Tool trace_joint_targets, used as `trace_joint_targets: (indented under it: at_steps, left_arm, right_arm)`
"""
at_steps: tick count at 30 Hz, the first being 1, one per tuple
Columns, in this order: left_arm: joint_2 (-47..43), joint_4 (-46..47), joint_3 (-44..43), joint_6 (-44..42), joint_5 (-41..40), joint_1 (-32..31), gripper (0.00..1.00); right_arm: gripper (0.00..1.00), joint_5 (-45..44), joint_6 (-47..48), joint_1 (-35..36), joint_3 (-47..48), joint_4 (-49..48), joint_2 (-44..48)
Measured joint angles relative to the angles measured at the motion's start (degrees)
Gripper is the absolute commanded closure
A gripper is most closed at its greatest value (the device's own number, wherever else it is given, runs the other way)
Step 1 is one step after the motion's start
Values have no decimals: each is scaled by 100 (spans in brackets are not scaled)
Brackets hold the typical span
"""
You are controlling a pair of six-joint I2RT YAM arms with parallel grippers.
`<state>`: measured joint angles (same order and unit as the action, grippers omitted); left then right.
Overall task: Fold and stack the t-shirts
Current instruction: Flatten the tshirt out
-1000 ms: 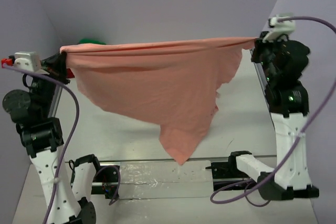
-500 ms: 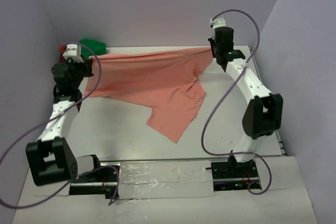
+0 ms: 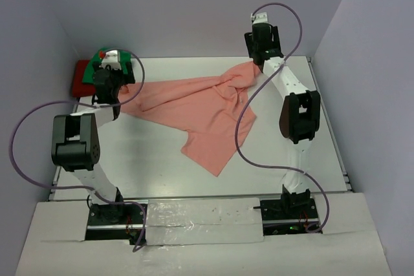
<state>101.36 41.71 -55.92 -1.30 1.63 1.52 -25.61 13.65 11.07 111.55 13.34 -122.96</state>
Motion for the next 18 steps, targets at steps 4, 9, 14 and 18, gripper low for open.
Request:
trace_joint_targets:
  at_steps: [4,9,14,18]
  left_arm:
    - [55,323,-127,-120,-376,-70,1]
    - [-448,-63,-136,-170,-844,-79,1]
    - [-1683,-1110,61,-109,-1045,-28,1]
    - [-2500,-2103,125,-44,-1016,42,1]
  right_arm:
    - [14,-164,140,55,184,-138,-4]
    - [19,175,111,363,-278,114,503]
    - [45,702,-31,1014,-1392,743,1823]
    - [100,1279,-295,1587,-1753,1274,2527]
